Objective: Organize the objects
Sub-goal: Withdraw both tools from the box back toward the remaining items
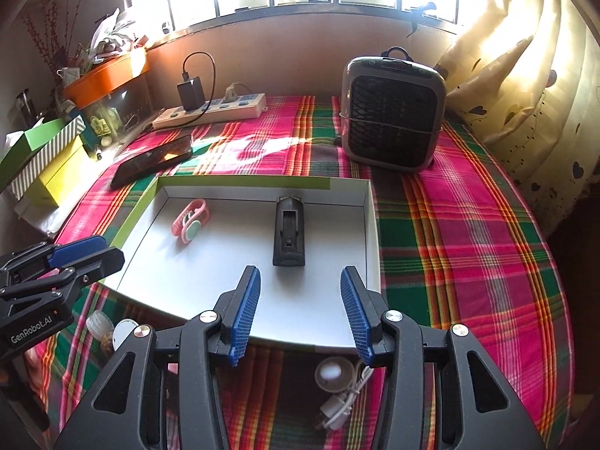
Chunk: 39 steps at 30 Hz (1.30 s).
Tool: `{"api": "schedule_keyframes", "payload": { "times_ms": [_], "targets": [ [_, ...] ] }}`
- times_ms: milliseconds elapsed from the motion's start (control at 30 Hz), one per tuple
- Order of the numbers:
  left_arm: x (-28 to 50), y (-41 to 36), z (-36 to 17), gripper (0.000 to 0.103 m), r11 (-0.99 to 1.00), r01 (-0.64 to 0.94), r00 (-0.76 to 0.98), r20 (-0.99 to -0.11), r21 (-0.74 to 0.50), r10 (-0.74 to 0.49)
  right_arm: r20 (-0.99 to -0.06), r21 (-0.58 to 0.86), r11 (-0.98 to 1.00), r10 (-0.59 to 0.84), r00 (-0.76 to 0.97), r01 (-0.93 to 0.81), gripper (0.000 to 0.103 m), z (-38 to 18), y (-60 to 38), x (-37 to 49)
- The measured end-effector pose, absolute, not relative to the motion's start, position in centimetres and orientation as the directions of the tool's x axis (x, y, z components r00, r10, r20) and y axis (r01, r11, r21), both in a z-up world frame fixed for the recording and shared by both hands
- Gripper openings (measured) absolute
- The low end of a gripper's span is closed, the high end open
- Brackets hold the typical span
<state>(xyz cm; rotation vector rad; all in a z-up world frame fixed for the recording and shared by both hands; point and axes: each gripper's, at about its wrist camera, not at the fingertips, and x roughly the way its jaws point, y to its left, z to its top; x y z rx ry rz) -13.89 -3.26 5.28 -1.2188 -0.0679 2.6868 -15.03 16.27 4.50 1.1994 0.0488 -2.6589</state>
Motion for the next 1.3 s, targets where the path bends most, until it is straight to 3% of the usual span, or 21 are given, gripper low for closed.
{"api": "schedule_keyframes", "payload": {
  "times_ms": [567, 1300],
  "targets": [
    [-9.8, -6.2, 4.2, 0.038, -0.981, -0.11, -0.649, -0.736, -0.161, 0.194, -0.708, 0.028, -0.988, -0.128, -0.695, 0.153, 0.051, 4.7, 19.8, -10.5],
    [-7.8, -7.4, 1.3, 0.04, -0.968, -0.101, -0.606, -0.758, -0.228, 0.242, -0.757, 0.067, -0.987, -0.145, -0.638, 0.144, 0.055, 1.6, 21.5, -8.8]
  ]
}}
